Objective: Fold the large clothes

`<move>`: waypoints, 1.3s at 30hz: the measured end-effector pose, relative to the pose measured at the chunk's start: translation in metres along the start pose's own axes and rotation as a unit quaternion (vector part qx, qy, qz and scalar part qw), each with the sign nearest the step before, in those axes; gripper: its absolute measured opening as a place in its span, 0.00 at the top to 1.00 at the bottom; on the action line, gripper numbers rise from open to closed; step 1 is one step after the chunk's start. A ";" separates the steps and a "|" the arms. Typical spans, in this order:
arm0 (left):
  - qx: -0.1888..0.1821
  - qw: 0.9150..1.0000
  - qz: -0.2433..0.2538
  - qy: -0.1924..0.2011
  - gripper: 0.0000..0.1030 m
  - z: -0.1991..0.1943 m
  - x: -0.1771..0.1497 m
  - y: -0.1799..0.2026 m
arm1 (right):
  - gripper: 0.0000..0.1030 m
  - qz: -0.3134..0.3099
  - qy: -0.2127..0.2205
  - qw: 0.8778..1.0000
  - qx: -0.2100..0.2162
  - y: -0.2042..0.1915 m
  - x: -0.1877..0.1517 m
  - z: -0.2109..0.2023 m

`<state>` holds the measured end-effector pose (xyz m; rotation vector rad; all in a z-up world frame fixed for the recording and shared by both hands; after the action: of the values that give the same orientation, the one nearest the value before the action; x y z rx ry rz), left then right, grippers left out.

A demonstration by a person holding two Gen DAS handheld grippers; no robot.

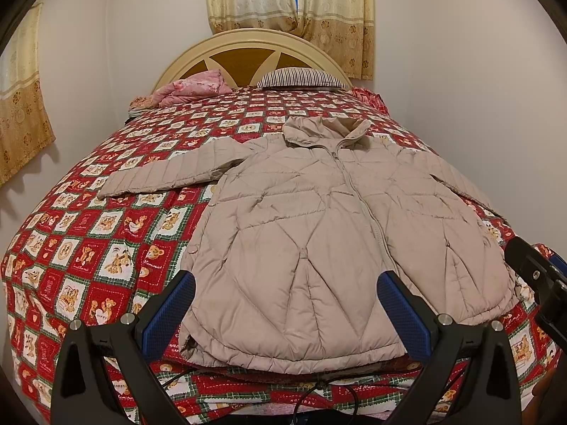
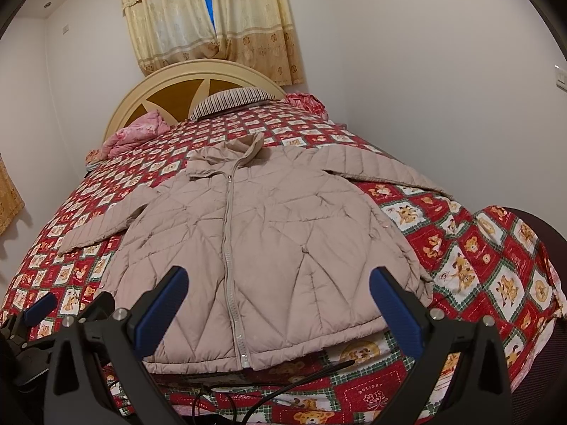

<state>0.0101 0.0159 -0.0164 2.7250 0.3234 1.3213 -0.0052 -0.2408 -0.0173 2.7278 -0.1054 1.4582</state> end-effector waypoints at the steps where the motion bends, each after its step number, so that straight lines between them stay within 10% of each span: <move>1: 0.000 1.000 0.000 0.000 0.01 0.001 0.000 0.000 | 0.00 0.000 0.000 1.000 0.000 -0.001 -0.001 0.000; 28: -0.038 0.998 0.038 -0.026 0.01 0.071 0.029 0.017 | 0.00 -0.001 -0.011 0.999 0.048 0.025 0.000 0.045; 34: -0.003 0.997 0.076 0.020 0.01 0.132 0.088 0.022 | 0.01 0.048 -0.043 0.997 0.045 0.087 0.016 0.083; 39: 0.016 0.998 0.053 0.025 0.01 0.187 0.115 0.015 | 0.26 0.198 -0.074 0.977 0.033 0.199 0.033 0.130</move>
<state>0.2283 0.0292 -0.0421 2.7746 0.2091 1.4243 0.1044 -0.4502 -0.0598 2.9920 -0.6540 1.3478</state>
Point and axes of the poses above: each gripper's, at about its wrist camera, not at the fingertips, and z roughly the way its jaws point, y to its right, x to its top, the point moved 2 cm from there along z, roughly the way its jaws point, and after that the axes turned 12 degrees about -z, right-handed, at the moved point
